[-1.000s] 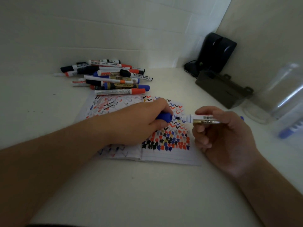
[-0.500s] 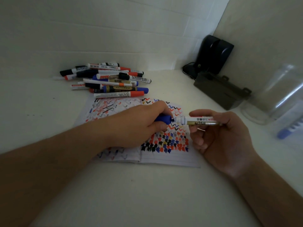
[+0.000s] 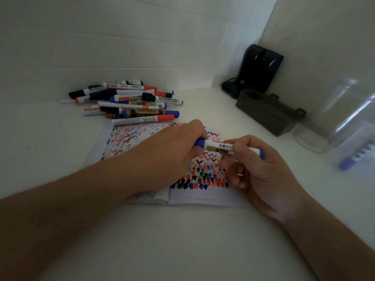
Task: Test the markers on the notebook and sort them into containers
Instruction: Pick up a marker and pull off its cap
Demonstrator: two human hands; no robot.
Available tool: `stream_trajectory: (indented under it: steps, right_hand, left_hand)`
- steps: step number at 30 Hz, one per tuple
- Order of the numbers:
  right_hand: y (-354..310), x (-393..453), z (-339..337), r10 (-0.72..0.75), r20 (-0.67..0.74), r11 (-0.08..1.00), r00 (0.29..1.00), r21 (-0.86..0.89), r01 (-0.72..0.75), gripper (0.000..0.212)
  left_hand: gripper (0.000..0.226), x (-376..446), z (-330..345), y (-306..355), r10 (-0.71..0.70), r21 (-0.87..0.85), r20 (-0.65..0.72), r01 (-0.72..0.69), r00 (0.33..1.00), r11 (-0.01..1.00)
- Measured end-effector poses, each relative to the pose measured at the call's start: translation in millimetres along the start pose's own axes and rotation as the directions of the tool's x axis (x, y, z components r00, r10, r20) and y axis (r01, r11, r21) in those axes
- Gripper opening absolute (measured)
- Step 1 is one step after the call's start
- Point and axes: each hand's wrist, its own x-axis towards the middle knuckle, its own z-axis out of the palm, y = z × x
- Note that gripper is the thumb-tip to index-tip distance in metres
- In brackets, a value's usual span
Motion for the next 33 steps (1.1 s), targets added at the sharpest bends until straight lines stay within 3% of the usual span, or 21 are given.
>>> stream_trajectory:
  steps: [4,8,11,15,18,21,24,26,28,30,33]
  right_hand:
    - [-2.4,-0.4,0.2,0.007,0.043,0.998,0.999,0.064,-0.010,0.017]
    - [-0.8,2.7,-4.9,0.020,0.057,0.996,0.998,0.088,-0.025,0.020]
    - [-1.5,1.7,-5.7,-0.006,0.040,1.000,0.999,0.013,0.006,0.025]
    - [-23.7,-5.1,-21.7,-0.031,-0.102,0.998,0.994,0.057,0.037,0.036]
    - [-46.6,-16.6,-53.1,-0.114,-0.253,0.990,0.961,0.052,0.131,0.026]
    - [-70.0,-30.8,-101.1,-0.245,-0.472,0.968,0.847,-0.074,0.239,0.034]
    - [-102.8,-50.3,-164.8,-0.424,-0.689,0.902,0.588,-0.264,0.342,0.027]
    - [-120.3,-62.4,-205.7,-0.537,-0.744,0.840,0.397,-0.429,0.332,0.013]
    - [-124.0,-66.1,-238.2,-0.604,-0.737,0.796,0.304,-0.536,0.280,0.004]
    - [-114.2,-59.7,-258.6,-0.619,-0.718,0.781,0.319,-0.604,0.158,0.013]
    - [-88.3,-43.6,-269.8,-0.600,-0.640,0.689,0.480,-0.719,-0.097,0.021]
  left_hand:
    - [0.022,8.7,9.4,9.2,-0.010,0.147,-0.093,0.024,0.996,0.989]
    - [0.004,8.6,10.7,18.6,-0.050,0.158,0.010,0.048,0.999,0.986]
    - [0.018,6.1,11.2,25.2,-0.081,0.149,0.161,0.057,0.984,0.987]
    - [0.029,26.9,4.3,49.2,-0.078,0.149,0.282,0.036,0.956,0.988]
    - [0.026,56.1,10.5,88.8,0.032,0.023,0.235,-0.038,0.971,0.999]
    - [0.019,90.6,36.4,131.5,0.097,-0.161,0.179,-0.068,0.979,0.985]
    - [0.023,113.3,67.6,168.3,0.116,-0.396,0.191,-0.032,0.975,0.918]
    - [0.029,118.2,83.9,187.6,0.108,-0.474,0.207,0.003,0.972,0.881]
    - [0.030,118.2,96.1,198.9,0.124,-0.491,0.214,-0.003,0.969,0.871]
    - [0.028,116.1,104.5,202.5,0.140,-0.497,0.224,-0.010,0.964,0.868]
    - [0.023,110.3,108.7,195.8,0.128,-0.465,0.231,-0.007,0.965,0.885]
